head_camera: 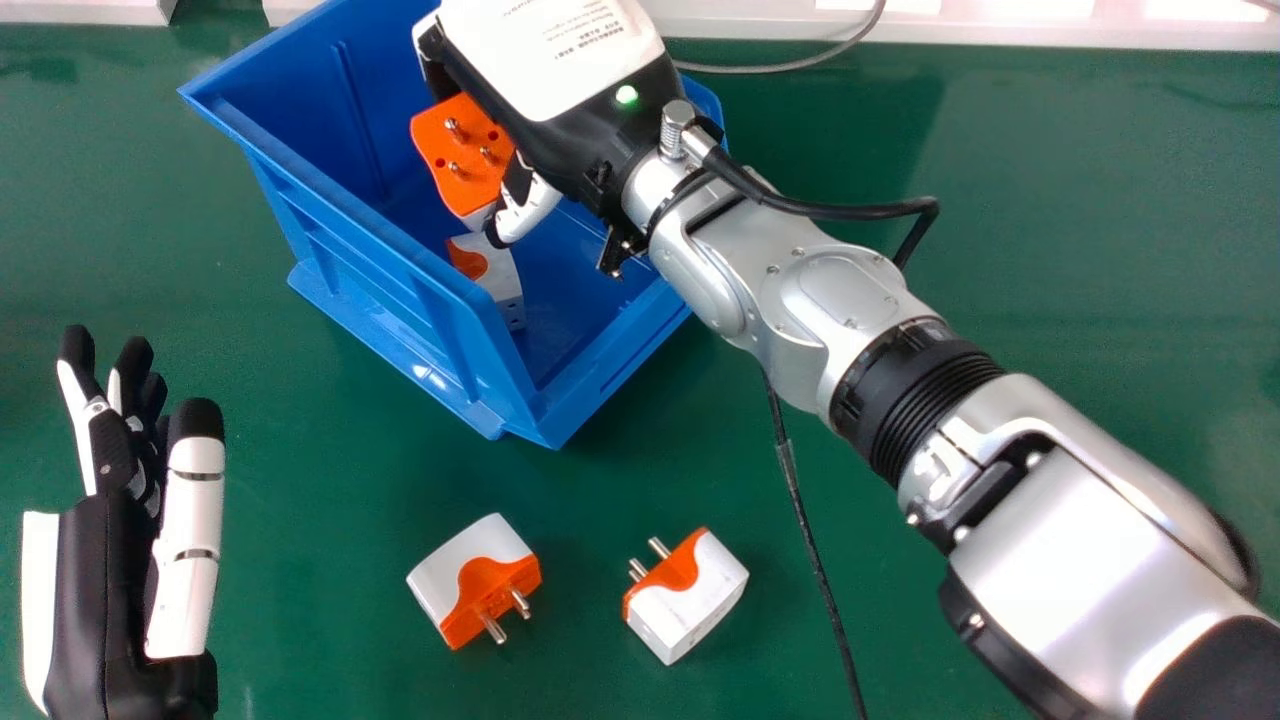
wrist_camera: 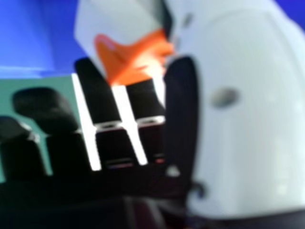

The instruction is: Pick all objects and put in blue box

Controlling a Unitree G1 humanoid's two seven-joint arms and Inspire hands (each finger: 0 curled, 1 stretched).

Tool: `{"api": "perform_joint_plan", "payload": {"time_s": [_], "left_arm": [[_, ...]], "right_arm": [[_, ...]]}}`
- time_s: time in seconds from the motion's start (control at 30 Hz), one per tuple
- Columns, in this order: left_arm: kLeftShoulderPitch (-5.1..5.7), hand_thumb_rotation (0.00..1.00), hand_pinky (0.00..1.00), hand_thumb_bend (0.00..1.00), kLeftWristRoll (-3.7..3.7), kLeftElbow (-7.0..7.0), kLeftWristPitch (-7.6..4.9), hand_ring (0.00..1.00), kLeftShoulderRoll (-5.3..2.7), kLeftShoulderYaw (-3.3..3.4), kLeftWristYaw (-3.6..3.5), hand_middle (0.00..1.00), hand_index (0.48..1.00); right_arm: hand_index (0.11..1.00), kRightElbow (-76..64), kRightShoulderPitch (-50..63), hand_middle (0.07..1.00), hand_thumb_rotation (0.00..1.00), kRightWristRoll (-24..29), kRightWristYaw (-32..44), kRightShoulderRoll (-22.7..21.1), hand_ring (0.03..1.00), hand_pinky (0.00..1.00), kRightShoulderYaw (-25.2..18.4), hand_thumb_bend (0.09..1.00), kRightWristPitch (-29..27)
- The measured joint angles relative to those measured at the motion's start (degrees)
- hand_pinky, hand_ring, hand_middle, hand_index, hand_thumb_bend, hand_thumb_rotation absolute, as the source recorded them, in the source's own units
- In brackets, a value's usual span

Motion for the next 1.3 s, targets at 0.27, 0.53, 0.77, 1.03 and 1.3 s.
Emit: {"api": "perform_joint_plan", "payload": {"time_s": [0.27,0.53,0.77,1.03,1.3], "left_arm": [[0.4,0.85,1.0,0.42,0.13,-0.35,0.03,1.0,-0.13,-0.02,0.04,1.0,1.0],[0.25,0.86,1.0,0.39,0.43,-0.54,0.05,1.0,-0.49,-0.17,0.42,0.99,0.998],[0.48,0.86,1.0,0.43,2.2,-1.27,0.09,1.0,-0.5,-0.53,0.78,0.99,1.0],[0.39,0.84,1.0,0.41,2.08,-1.52,0.12,1.0,-0.62,-0.69,1.08,1.0,1.0],[-0.14,0.84,1.0,0.37,2.12,-1.58,1.16,1.0,-0.63,-0.64,1.33,1.0,1.0]], "right_arm": [[0.478,2.4,-0.4,0.202,0.11,0.3,2.4,1.6,0.121,0.06,1.6,0.515,2.3],[0.505,4.3,-0.3,0.447,0.01,2.4,2.1,3.5,0.345,0.25,2.0,0.519,1.9],[0.512,4.6,0.6,0.464,0.0,2.5,1.6,3.8,0.395,0.32,2.7,0.522,2.1],[0.74,5.0,1.2,0.766,0.19,2.4,1.7,4.3,0.731,0.63,5.0,0.719,5.3],[0.771,4.8,1.4,0.793,0.22,2.5,1.6,3.9,0.749,0.65,6.1,0.694,5.3]]}}
